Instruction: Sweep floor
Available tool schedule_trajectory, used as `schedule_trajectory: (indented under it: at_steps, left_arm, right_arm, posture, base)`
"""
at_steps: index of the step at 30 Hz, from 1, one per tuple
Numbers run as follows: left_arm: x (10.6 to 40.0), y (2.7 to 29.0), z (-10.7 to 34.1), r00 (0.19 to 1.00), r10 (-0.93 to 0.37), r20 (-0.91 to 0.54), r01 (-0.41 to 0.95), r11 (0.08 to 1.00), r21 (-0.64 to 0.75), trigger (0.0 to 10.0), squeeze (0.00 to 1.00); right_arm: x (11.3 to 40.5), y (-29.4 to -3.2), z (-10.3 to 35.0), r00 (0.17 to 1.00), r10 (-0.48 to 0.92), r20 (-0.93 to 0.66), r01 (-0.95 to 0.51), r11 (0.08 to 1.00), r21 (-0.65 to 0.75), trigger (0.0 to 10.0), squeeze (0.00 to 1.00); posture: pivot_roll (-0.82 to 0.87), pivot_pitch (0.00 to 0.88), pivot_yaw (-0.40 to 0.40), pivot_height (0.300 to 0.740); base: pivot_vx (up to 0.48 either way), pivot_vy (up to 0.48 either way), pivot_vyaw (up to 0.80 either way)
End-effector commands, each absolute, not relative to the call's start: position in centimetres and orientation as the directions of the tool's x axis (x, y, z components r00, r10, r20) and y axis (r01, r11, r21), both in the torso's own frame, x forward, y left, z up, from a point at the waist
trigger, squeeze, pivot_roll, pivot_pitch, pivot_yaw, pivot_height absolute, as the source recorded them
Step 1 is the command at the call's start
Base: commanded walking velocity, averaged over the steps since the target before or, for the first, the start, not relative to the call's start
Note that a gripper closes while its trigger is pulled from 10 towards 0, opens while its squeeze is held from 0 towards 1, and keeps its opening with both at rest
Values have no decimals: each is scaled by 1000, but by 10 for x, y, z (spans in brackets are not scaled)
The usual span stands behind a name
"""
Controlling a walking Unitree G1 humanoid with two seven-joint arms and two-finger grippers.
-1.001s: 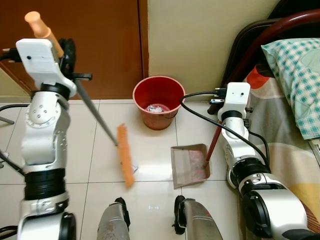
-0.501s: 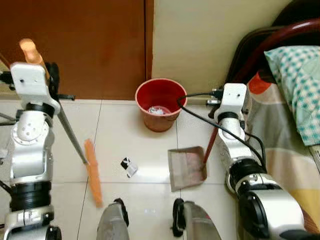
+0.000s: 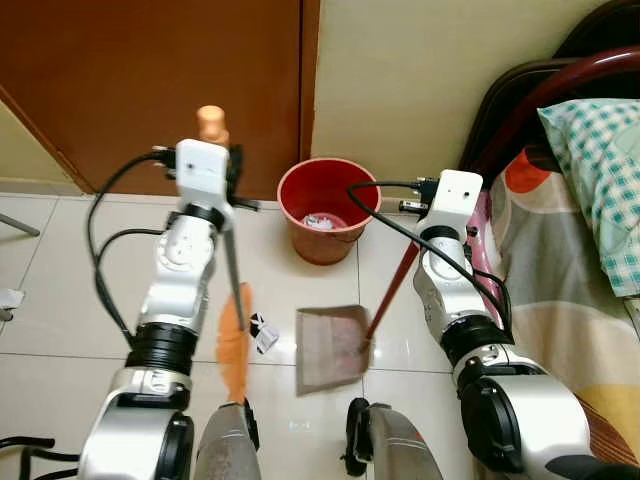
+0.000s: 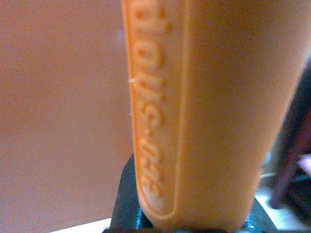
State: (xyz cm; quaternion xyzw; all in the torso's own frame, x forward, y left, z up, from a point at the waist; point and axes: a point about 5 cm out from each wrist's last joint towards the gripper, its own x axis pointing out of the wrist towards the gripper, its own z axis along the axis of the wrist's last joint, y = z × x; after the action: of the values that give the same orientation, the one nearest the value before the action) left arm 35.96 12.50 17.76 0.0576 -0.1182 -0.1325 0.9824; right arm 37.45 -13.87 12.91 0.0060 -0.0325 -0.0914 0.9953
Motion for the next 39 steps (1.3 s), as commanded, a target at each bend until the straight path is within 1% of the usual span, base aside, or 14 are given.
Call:
schedule_trajectory:
  at_steps: [1,6,11,12,17,18,20,22,23,27,28,31,35,39]
  left_arm:
    - [351,104,168,906,-363,220,356,932,71,10000,0]
    - [340,76,169,843,-476,250,479,876,52,10000,0]
    - [337,68,182,828,-477,293,501,866,-6,10000,0]
    - [340,71,200,841,-412,350,464,882,-79,10000,0]
    - [347,82,231,836,-316,448,428,887,-174,10000,0]
    - [350,89,242,838,-266,477,413,879,-236,10000,0]
    - [351,91,244,838,-251,484,410,875,-256,10000,0]
    - [356,110,250,852,-166,497,351,885,-307,10000,0]
    - [357,119,249,857,-143,494,321,900,-296,10000,0]
    - [355,135,246,872,-111,477,270,922,-279,10000,0]
    - [352,148,244,876,-96,473,231,944,-235,10000,0]
    - [348,168,244,879,-58,473,173,963,-205,10000,0]
    - [338,195,264,853,-11,521,117,979,-170,10000,0]
    - [331,208,283,830,27,556,90,979,-181,10000,0]
  right_arm:
    - [374,-137,128,982,-173,69,174,985,-2,10000,0]
    - [374,-136,126,983,-172,61,172,985,-5,10000,0]
    - [374,-135,127,984,-168,65,169,986,-13,10000,0]
    - [374,-135,127,984,-166,66,167,986,-17,10000,0]
    - [375,-135,127,985,-164,62,165,986,-19,10000,0]
    - [375,-135,127,985,-163,61,164,986,-20,10000,0]
    - [375,-135,127,985,-163,59,164,986,-21,10000,0]
    - [375,-135,126,985,-162,57,164,986,-23,10000,0]
    - [375,-135,126,985,-162,55,164,986,-24,10000,0]
    - [375,-136,126,985,-164,55,165,986,-24,10000,0]
    - [376,-136,127,985,-166,55,167,986,-23,10000,0]
    - [376,-137,126,984,-169,54,170,985,-20,10000,0]
    - [376,-138,126,984,-169,50,171,985,-24,10000,0]
    - [376,-138,126,985,-166,46,167,985,-30,10000,0]
  posture:
    - [20,220,-44,740]
    - [20,220,-44,740]
    - [20,222,-43,740]
    - [20,221,-44,740]
    - [20,219,-45,740]
    - [20,216,-48,740]
    - [20,214,-49,740]
    - [20,211,-48,740]
    - [20,209,-48,740]
    - [19,207,-48,740]
    - [19,207,-48,740]
    - [24,206,-50,740]
    - [36,206,-56,740]
    - [48,202,-60,740]
  base:
    - [0,0,0]
    - [0,0,0]
    - [0,0,0]
    - [0,0,0]
    - [0,0,0]
    - [0,0,0]
    - [0,0,0]
    - [0,0,0]
    - [0,0,0]
    - [0,0,0]
    - [0,0,0]
    - [0,0,0]
    - [0,0,0]
    - [0,0,0]
